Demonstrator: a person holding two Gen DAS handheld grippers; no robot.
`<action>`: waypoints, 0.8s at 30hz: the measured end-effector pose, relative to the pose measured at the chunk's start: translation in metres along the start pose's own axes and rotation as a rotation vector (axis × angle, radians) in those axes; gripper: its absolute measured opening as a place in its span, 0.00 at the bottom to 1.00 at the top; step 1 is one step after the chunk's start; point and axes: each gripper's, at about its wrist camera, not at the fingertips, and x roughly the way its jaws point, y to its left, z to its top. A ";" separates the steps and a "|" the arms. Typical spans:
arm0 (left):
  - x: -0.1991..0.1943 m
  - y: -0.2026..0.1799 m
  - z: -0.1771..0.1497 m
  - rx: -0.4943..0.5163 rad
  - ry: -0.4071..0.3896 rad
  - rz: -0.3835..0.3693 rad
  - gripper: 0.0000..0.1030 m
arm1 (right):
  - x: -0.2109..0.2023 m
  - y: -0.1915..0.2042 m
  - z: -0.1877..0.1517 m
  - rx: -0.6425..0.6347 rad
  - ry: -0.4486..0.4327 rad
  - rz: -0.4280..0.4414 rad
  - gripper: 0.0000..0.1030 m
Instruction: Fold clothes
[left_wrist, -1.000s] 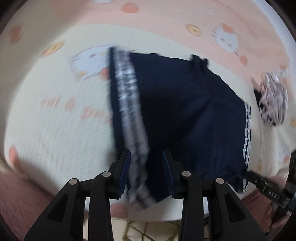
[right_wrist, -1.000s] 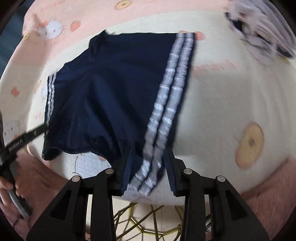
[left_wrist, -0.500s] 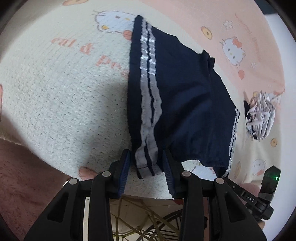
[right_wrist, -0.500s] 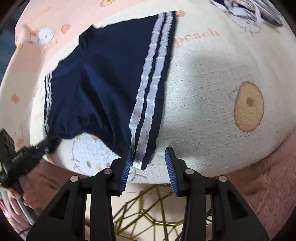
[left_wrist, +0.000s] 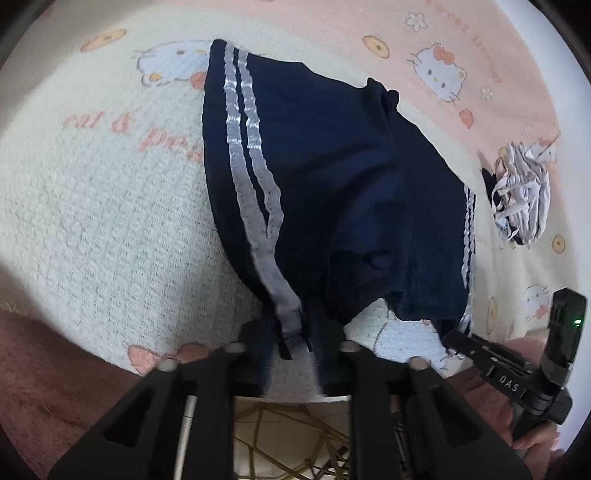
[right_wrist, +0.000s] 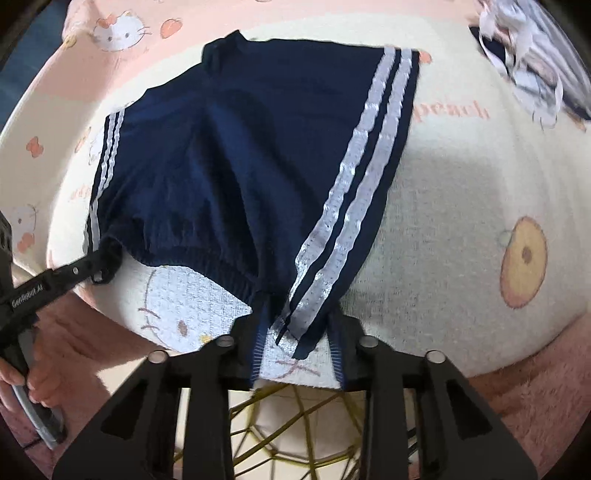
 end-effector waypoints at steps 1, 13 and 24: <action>-0.001 0.001 0.001 -0.002 -0.003 -0.001 0.14 | -0.002 0.001 -0.001 -0.013 -0.010 -0.006 0.13; -0.011 0.026 -0.004 -0.073 0.072 0.046 0.11 | -0.022 -0.008 -0.017 -0.015 -0.026 -0.073 0.10; -0.035 0.055 0.021 -0.205 0.005 -0.112 0.41 | -0.054 -0.034 -0.017 0.123 -0.108 0.129 0.23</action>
